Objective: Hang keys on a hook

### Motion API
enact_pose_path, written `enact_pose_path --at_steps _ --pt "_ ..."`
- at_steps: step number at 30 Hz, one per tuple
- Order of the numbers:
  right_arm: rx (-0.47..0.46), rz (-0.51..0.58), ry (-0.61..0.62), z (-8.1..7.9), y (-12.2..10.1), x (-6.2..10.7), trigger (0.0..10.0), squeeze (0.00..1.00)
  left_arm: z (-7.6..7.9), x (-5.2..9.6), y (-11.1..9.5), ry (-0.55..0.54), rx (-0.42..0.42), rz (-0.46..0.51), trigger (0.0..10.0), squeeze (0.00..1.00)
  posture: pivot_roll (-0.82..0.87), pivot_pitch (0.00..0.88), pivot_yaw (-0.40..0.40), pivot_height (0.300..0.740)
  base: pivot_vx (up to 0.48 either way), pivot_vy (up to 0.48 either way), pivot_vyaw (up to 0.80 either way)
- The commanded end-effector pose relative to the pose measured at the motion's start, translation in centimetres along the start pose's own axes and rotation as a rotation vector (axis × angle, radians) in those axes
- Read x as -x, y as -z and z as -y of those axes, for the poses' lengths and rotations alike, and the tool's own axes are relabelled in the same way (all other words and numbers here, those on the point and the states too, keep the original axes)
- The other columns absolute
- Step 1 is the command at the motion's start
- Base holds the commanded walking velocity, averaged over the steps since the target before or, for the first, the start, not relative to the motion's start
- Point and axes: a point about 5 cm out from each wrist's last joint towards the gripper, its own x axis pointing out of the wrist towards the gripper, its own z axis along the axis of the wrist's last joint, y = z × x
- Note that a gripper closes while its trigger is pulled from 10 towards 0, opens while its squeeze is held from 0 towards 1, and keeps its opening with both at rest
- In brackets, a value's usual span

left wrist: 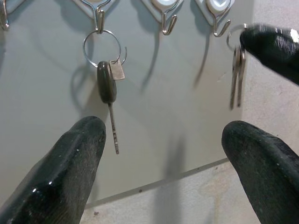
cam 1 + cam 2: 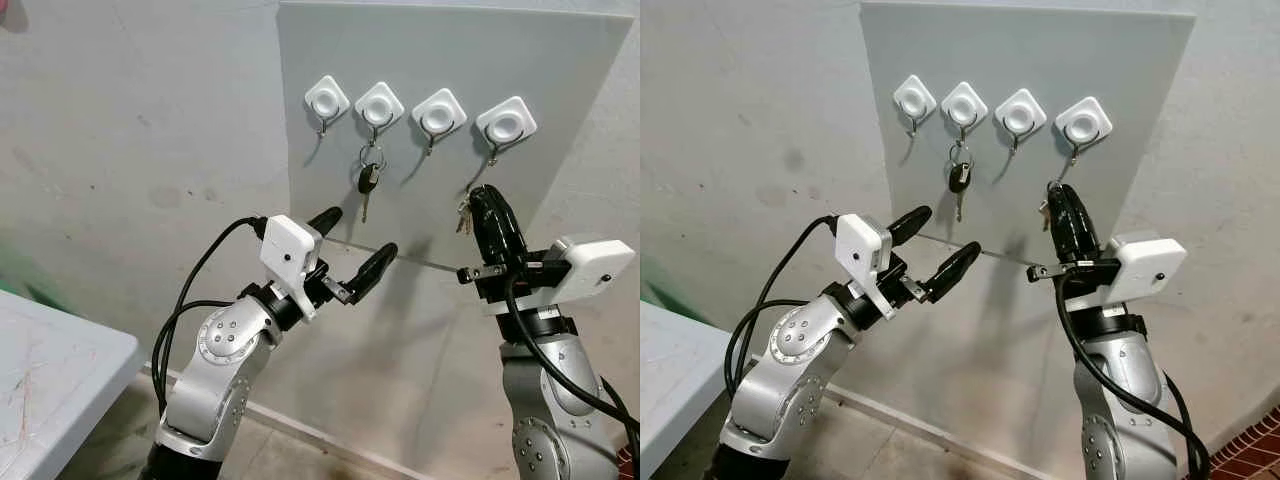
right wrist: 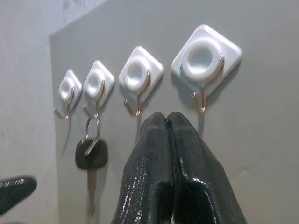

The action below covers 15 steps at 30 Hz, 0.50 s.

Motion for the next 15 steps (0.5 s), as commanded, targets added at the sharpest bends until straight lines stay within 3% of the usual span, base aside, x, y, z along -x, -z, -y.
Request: enact_pose_path --at_steps 1,15 --pt "0.004 0.047 -0.002 -0.09 -0.97 -0.42 10.0 0.00 0.33 -0.13 -0.51 0.026 -0.011 0.010 10.0 0.00 -0.07 0.000 0.045 0.740 0.000 0.000 0.00" --pt "-0.057 0.081 0.054 0.61 -1.55 -1.28 10.0 0.00 0.54 -0.07 -0.53 0.026 -0.003 0.008 10.0 0.00 -0.06 0.000 0.042 0.740 0.000 0.000 0.00"
